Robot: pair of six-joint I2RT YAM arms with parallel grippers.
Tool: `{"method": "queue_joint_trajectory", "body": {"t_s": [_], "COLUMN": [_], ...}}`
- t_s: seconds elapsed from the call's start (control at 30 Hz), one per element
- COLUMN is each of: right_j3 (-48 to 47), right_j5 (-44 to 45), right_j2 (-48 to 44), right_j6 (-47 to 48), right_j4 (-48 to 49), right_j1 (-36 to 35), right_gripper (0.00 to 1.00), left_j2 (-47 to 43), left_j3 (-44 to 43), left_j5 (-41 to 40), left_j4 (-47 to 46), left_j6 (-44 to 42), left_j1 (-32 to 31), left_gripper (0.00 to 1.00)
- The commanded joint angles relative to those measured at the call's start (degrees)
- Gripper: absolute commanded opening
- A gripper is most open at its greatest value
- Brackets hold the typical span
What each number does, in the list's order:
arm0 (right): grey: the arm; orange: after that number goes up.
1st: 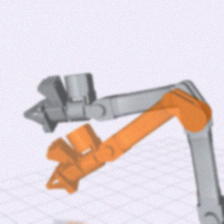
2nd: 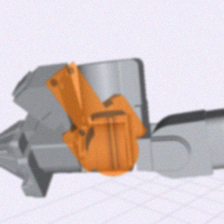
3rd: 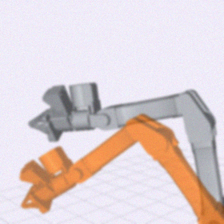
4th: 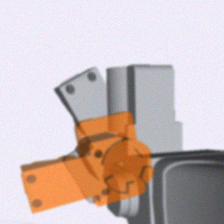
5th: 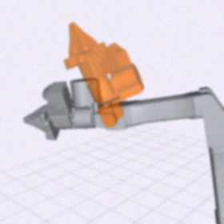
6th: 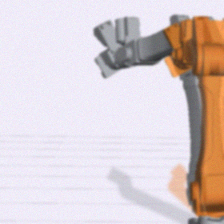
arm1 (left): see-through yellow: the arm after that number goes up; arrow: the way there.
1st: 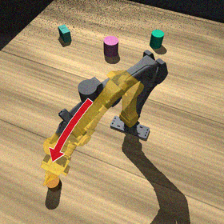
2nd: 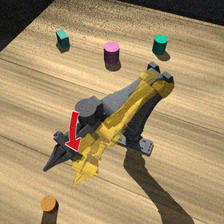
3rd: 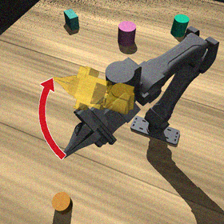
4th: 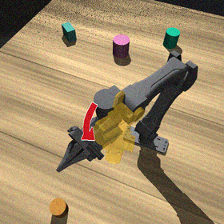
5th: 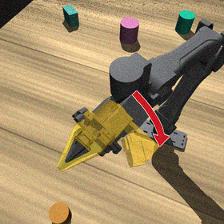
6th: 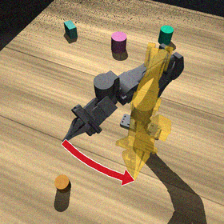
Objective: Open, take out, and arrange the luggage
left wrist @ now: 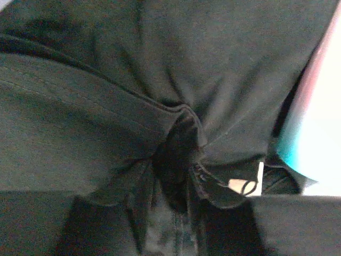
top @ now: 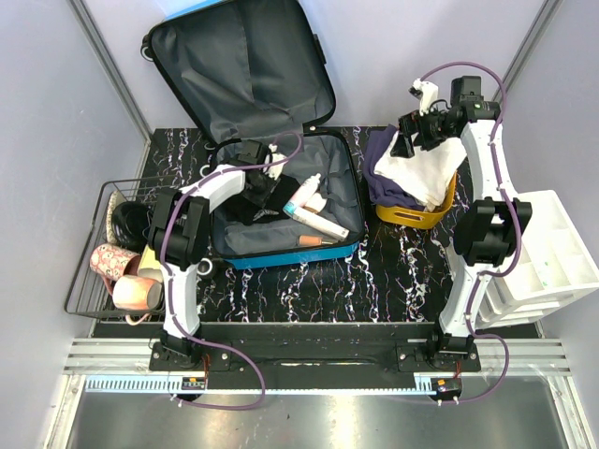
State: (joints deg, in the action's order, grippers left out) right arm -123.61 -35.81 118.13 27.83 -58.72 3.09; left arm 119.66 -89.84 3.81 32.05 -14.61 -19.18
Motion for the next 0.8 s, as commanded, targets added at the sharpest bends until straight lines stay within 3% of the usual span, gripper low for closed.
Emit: {"method": "queue_joint_trajectory", "body": {"t_s": [0.0, 0.07, 0.13, 0.4, 0.6, 0.63, 0.73, 0.77], "right_j3": [-1.9, -1.5, -0.6, 9.4, 17.1, 17.3, 17.9, 17.8], "right_j5": [-2.9, -3.5, -4.9, -9.4, -10.8, -10.6, -10.2, -10.1], "right_j2": [-3.3, -3.6, -4.3, -10.1, -12.7, -12.7, -12.5, -12.3], "right_j6": [-2.0, -2.4, -2.5, -2.4, -2.4, -2.3, -3.0, -3.4], "right_j4": [1.8, 2.6, 3.3, 12.8, 18.0, 18.5, 19.0, 19.0], "right_j1": [-0.5, -0.7, -0.9, -5.5, -10.1, -10.6, -11.4, -11.5], "right_gripper": [1.00, 1.00, 1.00, 1.00, 1.00, 0.99, 1.00, 1.00], "left_j2": [0.8, -1.3, -3.6, -16.6, -17.6, -16.8, -13.6, -13.2], "left_j3": [2.0, 2.2, 2.3, 2.8, 2.0, 1.8, -0.9, -1.8], "left_j5": [-5.2, -4.3, -2.4, 8.7, 11.2, 10.8, 14.3, 15.7], "left_j4": [1.1, 1.0, 0.6, 1.3, 3.8, 4.1, 8.8, 9.7], "left_j6": [-0.9, -1.6, -1.8, -6.0, -7.8, -8.5, -10.8, -11.9], "left_j1": [1.2, 1.4, 1.9, 3.2, 3.7, 3.7, 4.1, 4.5], "left_gripper": [0.22, 0.07, 0.00, 0.00, 0.00, 0.09, 0.70, 0.78]}}
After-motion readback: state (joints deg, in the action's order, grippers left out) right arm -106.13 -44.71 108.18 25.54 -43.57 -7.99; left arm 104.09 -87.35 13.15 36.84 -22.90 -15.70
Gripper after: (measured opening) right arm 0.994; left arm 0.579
